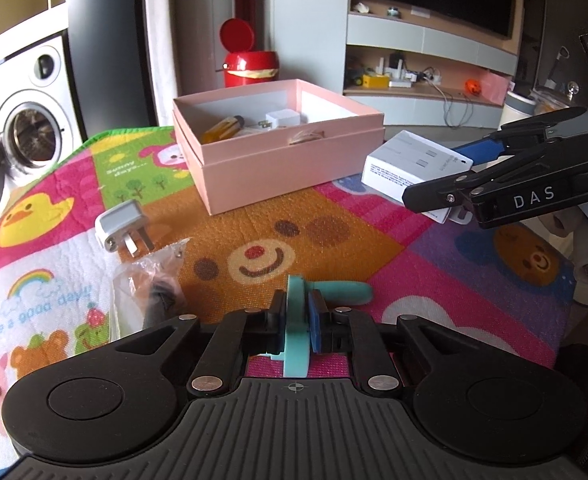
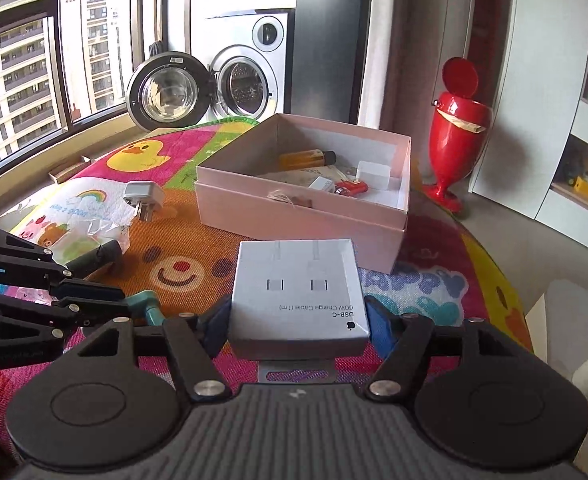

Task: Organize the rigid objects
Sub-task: 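Grasp the grey USB-C charger box with the right tool while the left tool holds the teal toy, then lower the teal toy and grey charger box into the pink box and open both tools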

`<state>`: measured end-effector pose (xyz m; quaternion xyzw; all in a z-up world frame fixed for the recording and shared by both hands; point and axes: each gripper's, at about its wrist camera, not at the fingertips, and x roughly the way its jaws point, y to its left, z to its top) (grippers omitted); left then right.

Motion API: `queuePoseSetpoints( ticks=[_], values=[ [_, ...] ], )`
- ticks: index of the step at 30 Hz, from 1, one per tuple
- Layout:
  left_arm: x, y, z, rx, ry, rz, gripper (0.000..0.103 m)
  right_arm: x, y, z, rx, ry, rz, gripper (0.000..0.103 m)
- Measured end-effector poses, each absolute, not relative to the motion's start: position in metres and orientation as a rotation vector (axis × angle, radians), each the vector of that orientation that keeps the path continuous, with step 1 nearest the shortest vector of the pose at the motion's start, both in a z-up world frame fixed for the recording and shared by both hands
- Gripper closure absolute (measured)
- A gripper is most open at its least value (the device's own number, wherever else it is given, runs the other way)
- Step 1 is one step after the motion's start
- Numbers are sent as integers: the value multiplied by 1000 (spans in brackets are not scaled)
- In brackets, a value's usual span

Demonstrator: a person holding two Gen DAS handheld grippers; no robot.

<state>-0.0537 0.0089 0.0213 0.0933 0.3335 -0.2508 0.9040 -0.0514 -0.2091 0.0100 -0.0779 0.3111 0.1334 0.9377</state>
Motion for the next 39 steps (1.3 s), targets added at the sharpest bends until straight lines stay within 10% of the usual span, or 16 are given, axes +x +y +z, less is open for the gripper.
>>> queuePoseSetpoints(
  ticks=[10,21,26,32,39],
  values=[
    [-47,-10,12,304,798,-611,55,-40,-214,-22,-143,723,225,35],
    [-38,-20,15,213,860,-601,42,-38,-219,-39,-90,698,227,28],
    [-38,-36,11,233,865,-608,18,-40,-220,-40,-86,681,230,27],
    [-41,-31,11,232,800,-550,42,-39,-218,-39,-97,681,229,27],
    [-44,-24,10,204,757,-538,42,-31,-215,-35,-147,694,222,27]
  ],
)
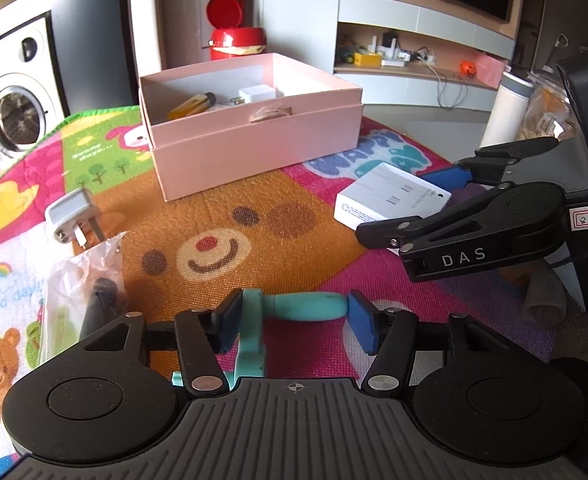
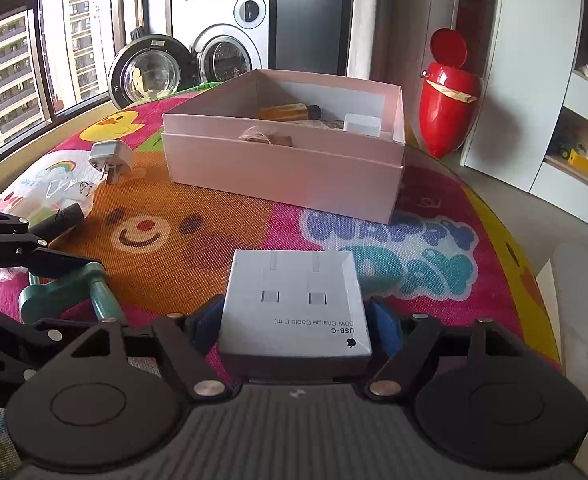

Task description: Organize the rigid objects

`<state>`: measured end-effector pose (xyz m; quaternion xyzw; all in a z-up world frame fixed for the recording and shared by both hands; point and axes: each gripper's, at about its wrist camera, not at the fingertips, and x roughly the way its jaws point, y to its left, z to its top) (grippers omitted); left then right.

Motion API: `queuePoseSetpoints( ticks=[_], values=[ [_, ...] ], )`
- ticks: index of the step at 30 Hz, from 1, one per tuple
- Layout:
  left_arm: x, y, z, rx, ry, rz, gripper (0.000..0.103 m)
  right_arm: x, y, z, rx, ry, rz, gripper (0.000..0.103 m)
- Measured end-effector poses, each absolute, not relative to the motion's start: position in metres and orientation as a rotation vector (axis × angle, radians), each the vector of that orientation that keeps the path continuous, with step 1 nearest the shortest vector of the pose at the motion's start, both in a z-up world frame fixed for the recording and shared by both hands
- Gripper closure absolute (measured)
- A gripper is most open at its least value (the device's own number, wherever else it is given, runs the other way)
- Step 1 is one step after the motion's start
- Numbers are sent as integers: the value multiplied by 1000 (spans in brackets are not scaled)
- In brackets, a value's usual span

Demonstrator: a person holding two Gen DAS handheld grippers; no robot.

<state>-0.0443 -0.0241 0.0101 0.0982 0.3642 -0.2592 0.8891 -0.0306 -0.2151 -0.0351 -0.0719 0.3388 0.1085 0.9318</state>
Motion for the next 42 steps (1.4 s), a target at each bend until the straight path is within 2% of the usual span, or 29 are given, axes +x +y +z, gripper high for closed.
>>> queuePoseSetpoints(
  ticks=[1,2,9,13,16,20,25,32,36,40,42],
  values=[
    [-45,-24,10,205,753,-543,42,-31,-215,-34,-149,695,223,28],
    [-46,-24,11,200,747,-550,42,-32,-215,-34,-157,697,230,34],
    [-43,-12,36,126,672,-589,42,-46,-214,-11,-196,660,292,35],
    [-25,-6,101,119,516,-609,42,-47,-225,71,-160,444,299,35],
    [2,-7,165,141,328,-570,42,-29,-233,126,-126,339,264,34],
    [59,-9,201,55,297,-545,42,19,-236,160,-131,298,216,34],
    [125,-22,181,-45,399,-548,42,81,-233,129,-133,415,169,34],
    [199,-24,118,-205,611,-550,44,123,-231,75,-69,561,241,34],
    [192,-3,110,-229,593,-549,44,98,-226,58,-112,569,241,34],
    [146,41,111,-239,536,-518,44,65,-220,46,-145,569,291,33],
    [117,60,105,-201,529,-470,44,45,-212,37,-173,554,304,29]
  ],
)
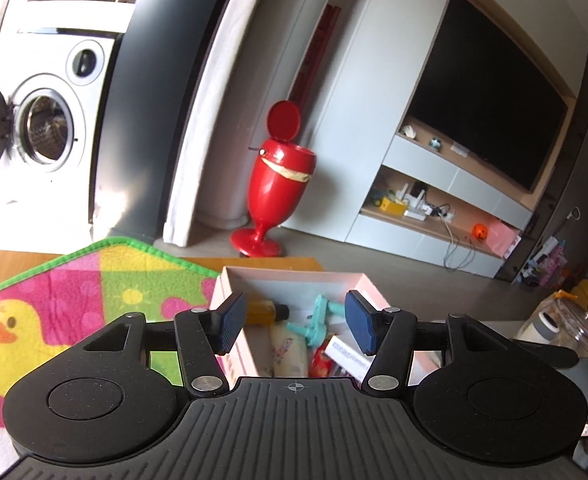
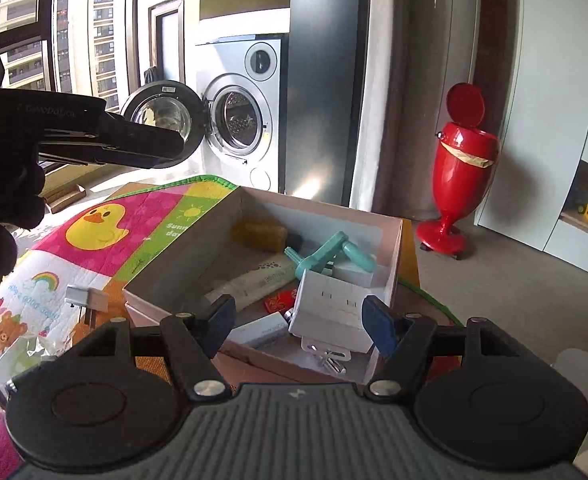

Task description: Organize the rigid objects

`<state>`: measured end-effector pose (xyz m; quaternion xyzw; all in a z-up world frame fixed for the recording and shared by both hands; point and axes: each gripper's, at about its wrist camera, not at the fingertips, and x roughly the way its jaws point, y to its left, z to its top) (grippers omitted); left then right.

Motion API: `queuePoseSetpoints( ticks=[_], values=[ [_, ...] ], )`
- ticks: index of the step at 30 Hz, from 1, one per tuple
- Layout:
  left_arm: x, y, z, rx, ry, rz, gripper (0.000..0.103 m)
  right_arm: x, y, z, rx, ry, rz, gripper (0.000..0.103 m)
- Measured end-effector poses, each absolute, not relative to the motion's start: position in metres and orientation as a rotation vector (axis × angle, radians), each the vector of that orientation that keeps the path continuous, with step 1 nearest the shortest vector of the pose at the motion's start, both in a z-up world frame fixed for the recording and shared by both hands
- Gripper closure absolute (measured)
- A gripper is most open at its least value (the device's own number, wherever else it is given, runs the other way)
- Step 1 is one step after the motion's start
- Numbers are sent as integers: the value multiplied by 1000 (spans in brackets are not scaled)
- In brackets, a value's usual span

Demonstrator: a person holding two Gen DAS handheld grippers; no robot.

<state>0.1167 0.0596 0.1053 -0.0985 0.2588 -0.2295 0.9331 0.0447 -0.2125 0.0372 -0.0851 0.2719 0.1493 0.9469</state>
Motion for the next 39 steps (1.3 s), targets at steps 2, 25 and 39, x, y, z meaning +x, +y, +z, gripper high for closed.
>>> queuePoseSetpoints(
  ticks=[2,25,39],
  values=[
    [85,78,95,-179,539,-411,44,31,-204,30,-203,528,304,29],
    [-39,138,36,-136,664,-343,44,65,-7,3,-312,681,529,38],
    [-43,128,31,-165,685,-385,44,18,-69,21,-311,731,553,55]
  ],
)
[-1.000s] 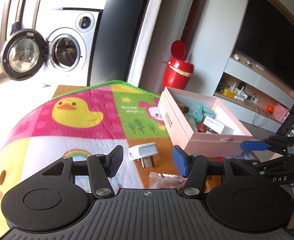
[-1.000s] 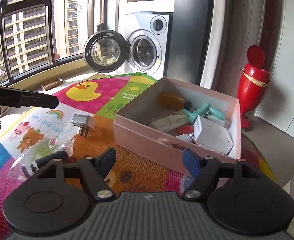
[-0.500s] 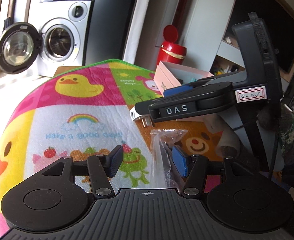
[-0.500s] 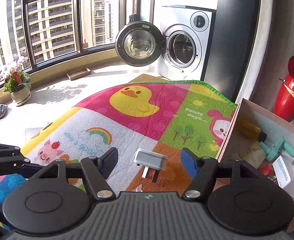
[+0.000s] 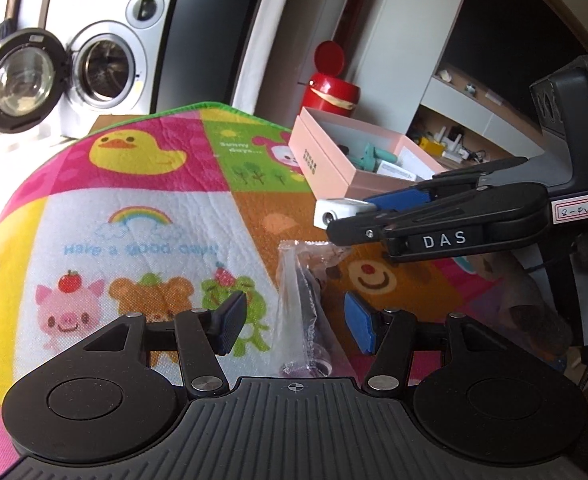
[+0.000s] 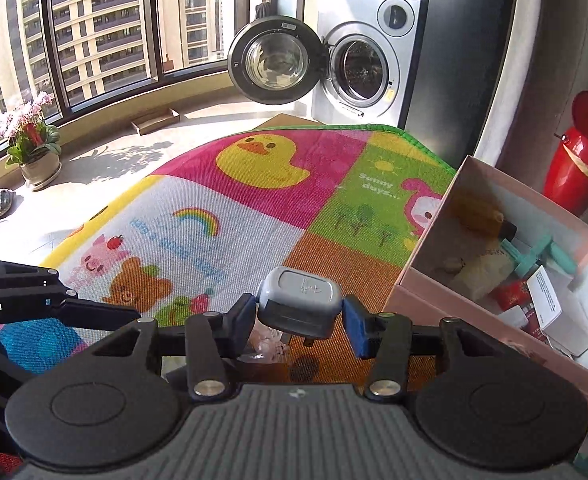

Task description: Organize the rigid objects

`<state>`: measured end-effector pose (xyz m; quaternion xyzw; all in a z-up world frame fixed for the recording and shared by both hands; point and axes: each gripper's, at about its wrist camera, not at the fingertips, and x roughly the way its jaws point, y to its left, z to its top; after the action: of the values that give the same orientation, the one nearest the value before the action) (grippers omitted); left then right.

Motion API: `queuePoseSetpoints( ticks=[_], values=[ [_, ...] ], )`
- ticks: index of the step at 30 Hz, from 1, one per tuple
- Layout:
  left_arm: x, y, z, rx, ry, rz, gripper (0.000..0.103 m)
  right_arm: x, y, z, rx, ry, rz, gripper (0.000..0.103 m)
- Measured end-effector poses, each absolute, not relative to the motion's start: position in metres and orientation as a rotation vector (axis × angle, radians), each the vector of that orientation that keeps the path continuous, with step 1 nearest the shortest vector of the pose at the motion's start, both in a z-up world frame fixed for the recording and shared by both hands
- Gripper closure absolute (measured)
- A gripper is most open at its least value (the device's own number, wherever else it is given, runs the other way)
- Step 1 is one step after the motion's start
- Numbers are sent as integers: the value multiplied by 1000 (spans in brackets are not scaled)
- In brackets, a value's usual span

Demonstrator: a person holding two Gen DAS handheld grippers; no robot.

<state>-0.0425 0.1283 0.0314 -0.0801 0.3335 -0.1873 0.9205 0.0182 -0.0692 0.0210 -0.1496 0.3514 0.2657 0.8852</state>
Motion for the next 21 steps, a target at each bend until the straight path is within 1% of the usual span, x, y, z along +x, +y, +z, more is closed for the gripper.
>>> queuePoseSetpoints(
  ticks=[6,8,13,17,21],
  values=[
    [-43,117,34,-158,674,-420,44,-7,-125,16,-340,823,489,55],
    [-42,113,34,-157,677,-428,44,-14,-136,9,-356,822,462,55],
    [-41,106,34,-134,686,-432,44,-25,-156,-4,-283,833,453,53],
    [-40,107,34,-135,688,-423,44,-29,-156,-16,-292,846,457,53],
    [-37,108,31,-148,700,-397,44,-23,-154,-15,-302,809,427,54]
  ],
)
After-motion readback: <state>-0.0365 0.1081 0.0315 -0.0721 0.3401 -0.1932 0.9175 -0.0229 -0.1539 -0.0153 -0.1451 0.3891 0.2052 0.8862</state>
